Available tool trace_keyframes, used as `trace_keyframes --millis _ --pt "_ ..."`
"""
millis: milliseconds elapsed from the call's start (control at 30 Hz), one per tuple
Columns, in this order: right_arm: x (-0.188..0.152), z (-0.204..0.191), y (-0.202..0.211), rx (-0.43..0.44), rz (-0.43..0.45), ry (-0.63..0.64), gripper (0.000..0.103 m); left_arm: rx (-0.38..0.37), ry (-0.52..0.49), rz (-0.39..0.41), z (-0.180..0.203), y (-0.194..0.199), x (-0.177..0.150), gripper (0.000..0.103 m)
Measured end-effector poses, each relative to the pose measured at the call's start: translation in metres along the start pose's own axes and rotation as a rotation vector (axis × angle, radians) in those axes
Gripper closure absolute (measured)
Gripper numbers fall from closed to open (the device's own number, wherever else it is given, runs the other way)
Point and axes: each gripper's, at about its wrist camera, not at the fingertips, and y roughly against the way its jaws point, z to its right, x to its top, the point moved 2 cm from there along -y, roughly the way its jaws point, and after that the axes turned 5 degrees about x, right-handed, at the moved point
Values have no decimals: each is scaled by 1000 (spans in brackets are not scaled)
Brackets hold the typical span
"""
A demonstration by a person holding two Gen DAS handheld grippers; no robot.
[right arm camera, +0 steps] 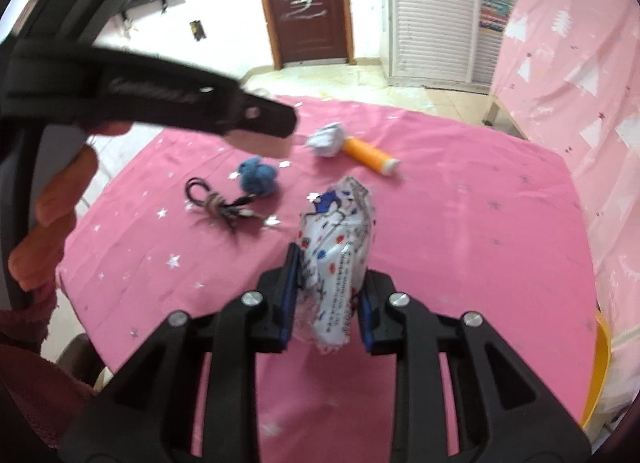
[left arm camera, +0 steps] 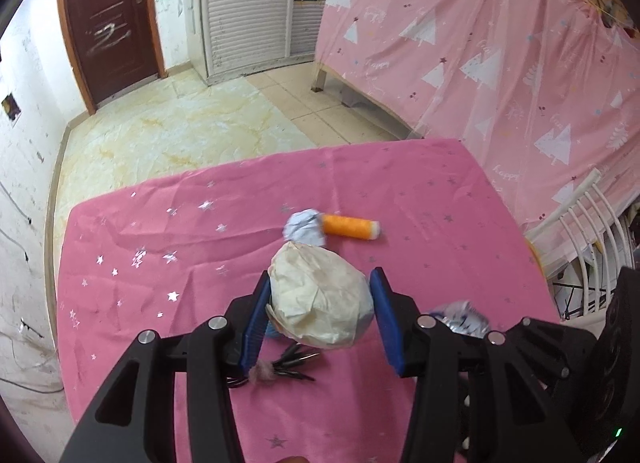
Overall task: Collect trash
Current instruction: 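Carry ball and white bag to the yellow bin while both grippers open to drop them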
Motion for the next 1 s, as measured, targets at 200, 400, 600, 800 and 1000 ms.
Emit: trace_keyframes --millis 200,400,600,800,1000 --pt "-9 44 31 -64 64 -79 79 -31 -50 11 43 5 5 60" --pt "-23 90 66 -144 129 -159 79 -70 -88 18 93 9 7 60" --pt "-46 145 95 -220 174 -251 79 -117 -139 -1 154 8 7 60" --pt "-78 194 117 -283 189 -336 79 -149 -213 -16 224 3 8 60" --pt "-112 239 118 -289 175 -427 79 -164 -270 -33 289 -10 6 60"
